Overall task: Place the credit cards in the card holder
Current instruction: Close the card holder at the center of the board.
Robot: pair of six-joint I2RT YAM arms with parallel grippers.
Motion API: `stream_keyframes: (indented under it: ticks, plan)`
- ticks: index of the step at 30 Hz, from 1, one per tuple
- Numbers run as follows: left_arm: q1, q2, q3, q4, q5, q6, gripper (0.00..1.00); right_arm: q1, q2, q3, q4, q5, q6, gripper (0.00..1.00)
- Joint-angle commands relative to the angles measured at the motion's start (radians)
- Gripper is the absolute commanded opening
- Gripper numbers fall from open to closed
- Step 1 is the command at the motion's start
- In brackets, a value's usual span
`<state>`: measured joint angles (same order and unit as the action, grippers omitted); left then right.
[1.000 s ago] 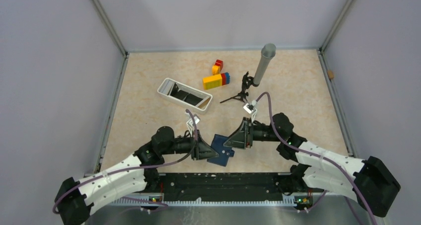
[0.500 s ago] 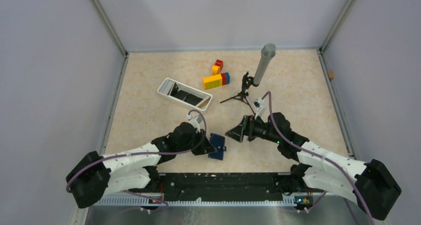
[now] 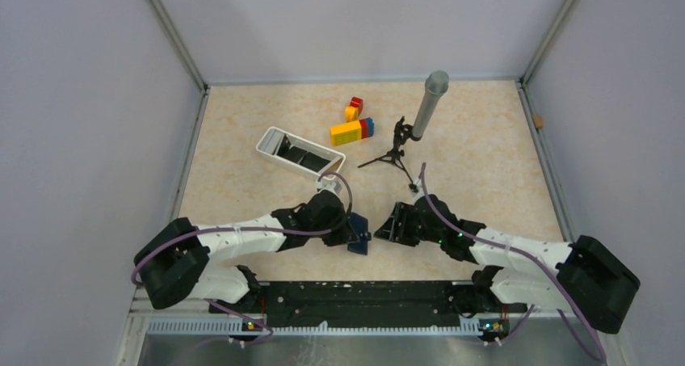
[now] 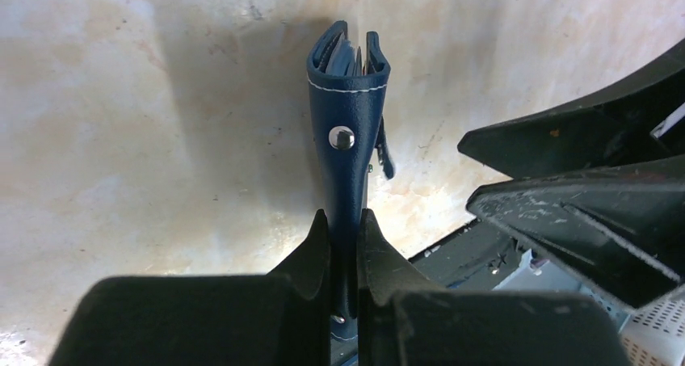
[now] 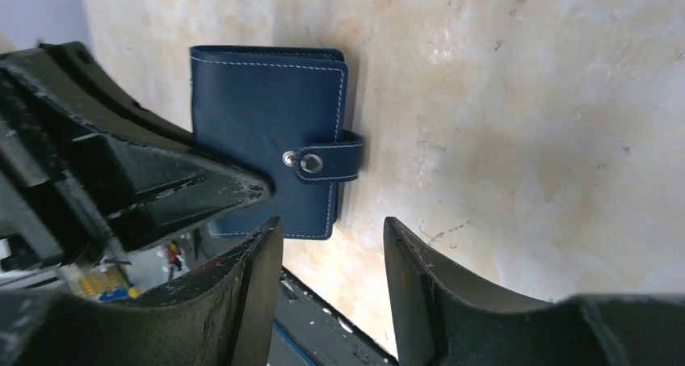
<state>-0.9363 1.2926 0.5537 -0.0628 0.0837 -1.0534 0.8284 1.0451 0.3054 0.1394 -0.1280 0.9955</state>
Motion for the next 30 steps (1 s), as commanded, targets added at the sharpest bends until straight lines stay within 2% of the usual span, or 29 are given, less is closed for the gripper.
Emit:
stream_keyframes:
  ticks: [1,14,24,30]
  plan:
    - [-0.007,0.015,0.047,-0.057,-0.046,0.001,0.00,0.067,0.104,0.151,-0.077,0.082,-0.025,0.48]
    - [-0.009,0.018,0.056,-0.091,-0.052,0.004,0.00,0.156,0.320,0.342,-0.163,0.123,-0.107,0.42]
    - [-0.010,0.019,0.059,-0.092,-0.049,0.007,0.00,0.182,0.406,0.416,-0.256,0.199,-0.130,0.29]
    - [-0.010,0.017,0.058,-0.092,-0.048,0.007,0.00,0.191,0.434,0.430,-0.255,0.204,-0.137,0.30]
